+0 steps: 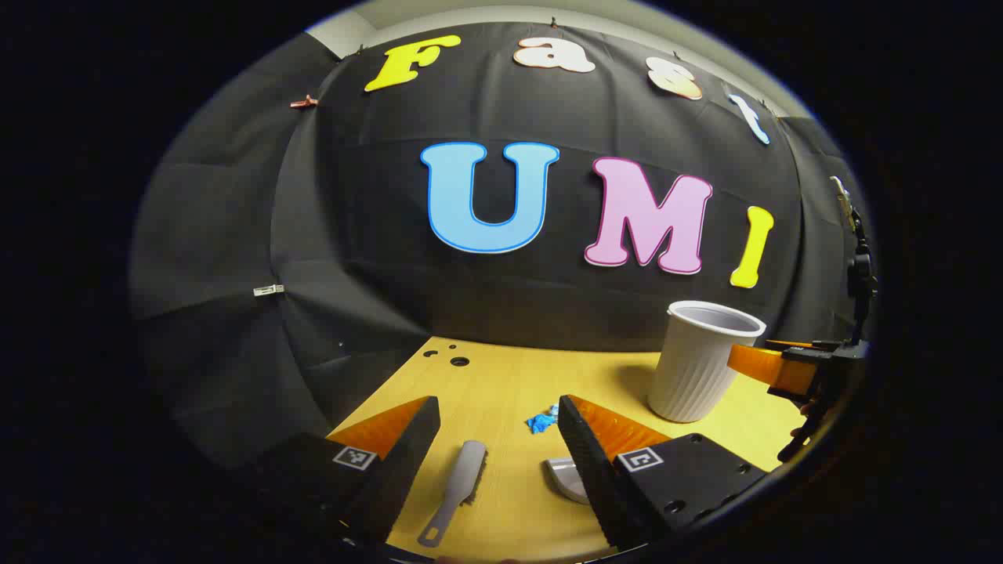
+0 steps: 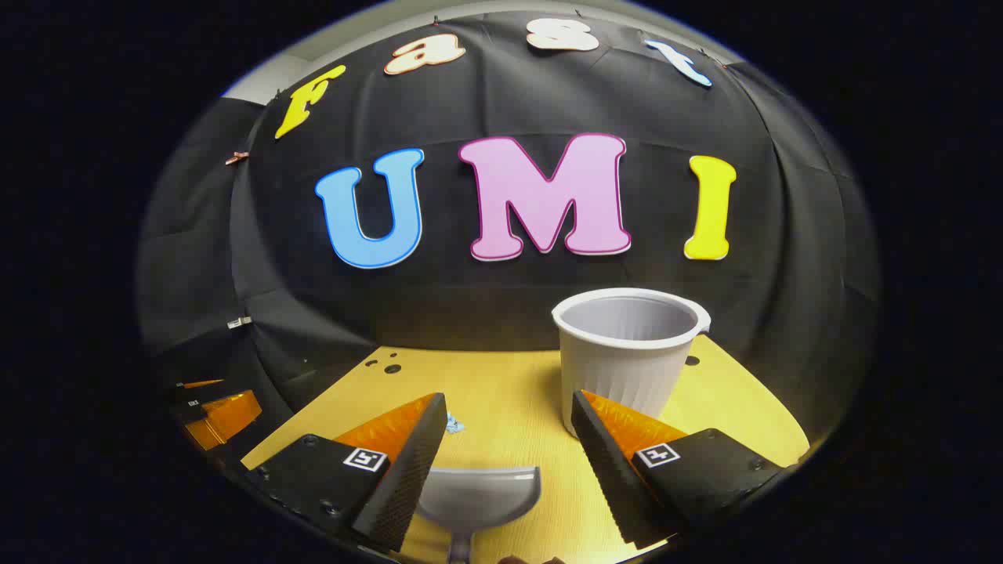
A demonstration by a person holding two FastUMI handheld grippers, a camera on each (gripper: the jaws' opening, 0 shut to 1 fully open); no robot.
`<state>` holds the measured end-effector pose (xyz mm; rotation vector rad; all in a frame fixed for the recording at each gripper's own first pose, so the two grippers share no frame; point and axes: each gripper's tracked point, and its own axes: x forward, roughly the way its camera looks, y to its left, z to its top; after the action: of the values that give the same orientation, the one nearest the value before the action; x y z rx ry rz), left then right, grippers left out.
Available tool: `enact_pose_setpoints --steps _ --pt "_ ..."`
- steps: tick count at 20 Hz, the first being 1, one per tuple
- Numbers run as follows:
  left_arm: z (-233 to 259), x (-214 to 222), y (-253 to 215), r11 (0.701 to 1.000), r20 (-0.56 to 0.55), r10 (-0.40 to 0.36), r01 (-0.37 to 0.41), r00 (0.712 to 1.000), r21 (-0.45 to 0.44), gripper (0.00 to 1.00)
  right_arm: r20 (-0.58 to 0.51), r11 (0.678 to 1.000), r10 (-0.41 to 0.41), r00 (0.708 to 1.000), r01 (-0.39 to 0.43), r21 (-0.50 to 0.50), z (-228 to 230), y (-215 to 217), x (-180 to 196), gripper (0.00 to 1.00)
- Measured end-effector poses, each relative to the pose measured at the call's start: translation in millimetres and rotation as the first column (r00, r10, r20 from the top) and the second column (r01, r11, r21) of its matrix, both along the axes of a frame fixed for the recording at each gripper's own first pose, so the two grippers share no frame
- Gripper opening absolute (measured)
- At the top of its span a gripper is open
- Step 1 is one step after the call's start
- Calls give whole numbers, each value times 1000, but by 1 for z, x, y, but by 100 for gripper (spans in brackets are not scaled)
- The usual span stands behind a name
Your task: Pick up the small broom and dustpan from the desktop, sweep the trash into the dustpan with the broom, and then empty the trash into the garbage bin.
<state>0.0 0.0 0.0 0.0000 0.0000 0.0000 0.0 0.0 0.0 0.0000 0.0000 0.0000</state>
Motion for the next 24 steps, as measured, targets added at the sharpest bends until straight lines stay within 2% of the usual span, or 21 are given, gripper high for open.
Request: enact_pose_setpoints --steps 3,8,15,19,24 --pt "-13 9 3 1000 -51 -6 6 999 0 96 -28 1000 0 1000 0 -8 -8 3 6 99" --pt "-18 15 11 999 -84 24 -26 996 -20 96 -56 997 56 997 -59 -53 -13 16 10 99" --pt "-23 20 18 998 -110 54 -56 992 -13 96 -127 992 111 986 -118 -52 -31 27 15 99" --pt "-38 20 36 997 -152 81 -82 985 0 96 -166 993 93 982 -103 -50 -39 33 17 99" --pt "-65 25 55 998 -249 51 -55 967 -9 95 -212 994 50 976 -70 -90 -45 37 15 99"
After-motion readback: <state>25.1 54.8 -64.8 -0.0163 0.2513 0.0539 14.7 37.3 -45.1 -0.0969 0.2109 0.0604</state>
